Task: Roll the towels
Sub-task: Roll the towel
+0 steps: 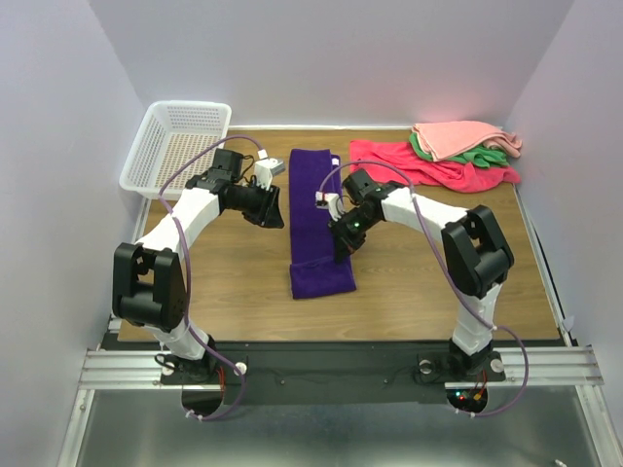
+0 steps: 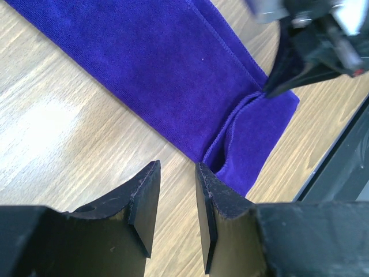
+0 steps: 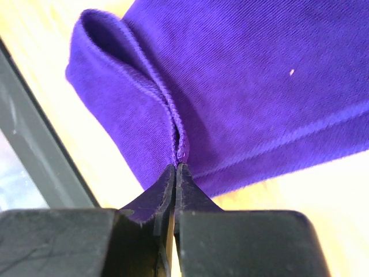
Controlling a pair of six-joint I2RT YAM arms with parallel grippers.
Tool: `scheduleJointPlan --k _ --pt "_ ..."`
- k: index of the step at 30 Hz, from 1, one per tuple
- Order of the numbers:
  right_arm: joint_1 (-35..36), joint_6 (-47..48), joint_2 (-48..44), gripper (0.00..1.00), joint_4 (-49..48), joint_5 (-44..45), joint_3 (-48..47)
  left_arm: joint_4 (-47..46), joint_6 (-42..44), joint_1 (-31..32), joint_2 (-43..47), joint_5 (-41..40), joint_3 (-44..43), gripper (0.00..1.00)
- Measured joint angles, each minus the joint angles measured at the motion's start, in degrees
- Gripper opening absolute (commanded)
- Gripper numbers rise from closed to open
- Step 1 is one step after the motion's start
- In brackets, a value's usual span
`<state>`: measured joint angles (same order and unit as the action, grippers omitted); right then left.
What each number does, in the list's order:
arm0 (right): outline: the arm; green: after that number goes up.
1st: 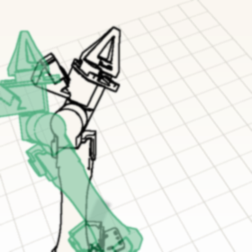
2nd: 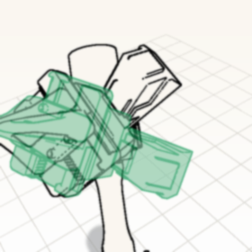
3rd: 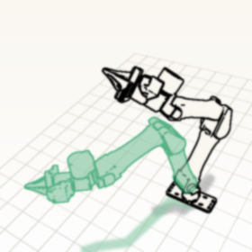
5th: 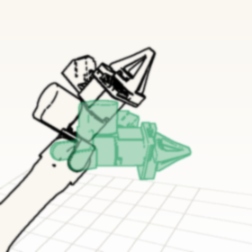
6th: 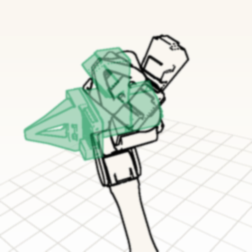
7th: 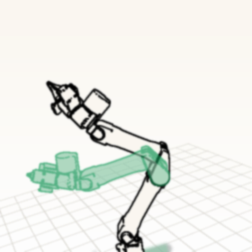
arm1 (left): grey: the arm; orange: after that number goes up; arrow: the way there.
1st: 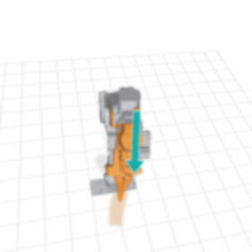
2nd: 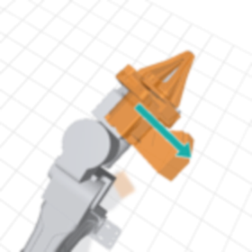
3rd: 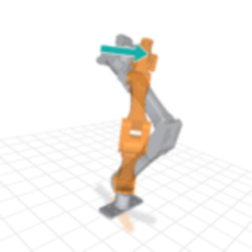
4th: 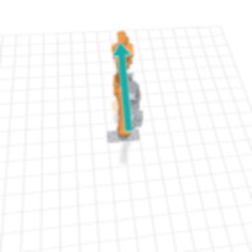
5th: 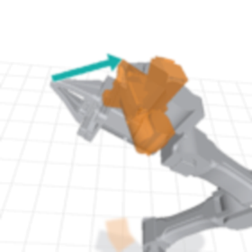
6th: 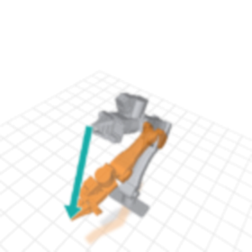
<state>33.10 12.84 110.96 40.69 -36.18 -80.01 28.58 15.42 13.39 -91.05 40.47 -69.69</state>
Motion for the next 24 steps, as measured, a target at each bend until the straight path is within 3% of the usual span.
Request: scheduleJointPlan --k 10,13,16,17,19,24 --pt "0.0 0.02 -2.19 0.0 0.28 1.42 2.03 -0.17 0.94 0.0 0.17 -0.28 0.17 0.43" --pt "-0.02 0.04 -1.29 0.01 0.22 2.8 2.08 -0.48 2.89 0.0 2.32 -1.25 2.4 0.47" --pt "-0.02 0.07 -0.59 0.17 0.28 3.98 2.23 -0.46 6.64 0.96 7.32 -3.91 6.03 0.48" --pt "-0.02 0.0 -0.59 0.3 0.28 4.22 2.23 -0.48 8.48 2.08 9.64 -5.64 7.61 0.48" --pt "-0.02 -0.35 -0.59 0.43 0.15 4.37 2.23 -1.25 11.58 6.58 14.97 -9.22 11.54 0.47" --pt "-0.11 -1.97 -0.59 0.46 0.07 4.96 2.29 -4.5 17.2 29.83 29.42 -19.93 25.57 0.47"
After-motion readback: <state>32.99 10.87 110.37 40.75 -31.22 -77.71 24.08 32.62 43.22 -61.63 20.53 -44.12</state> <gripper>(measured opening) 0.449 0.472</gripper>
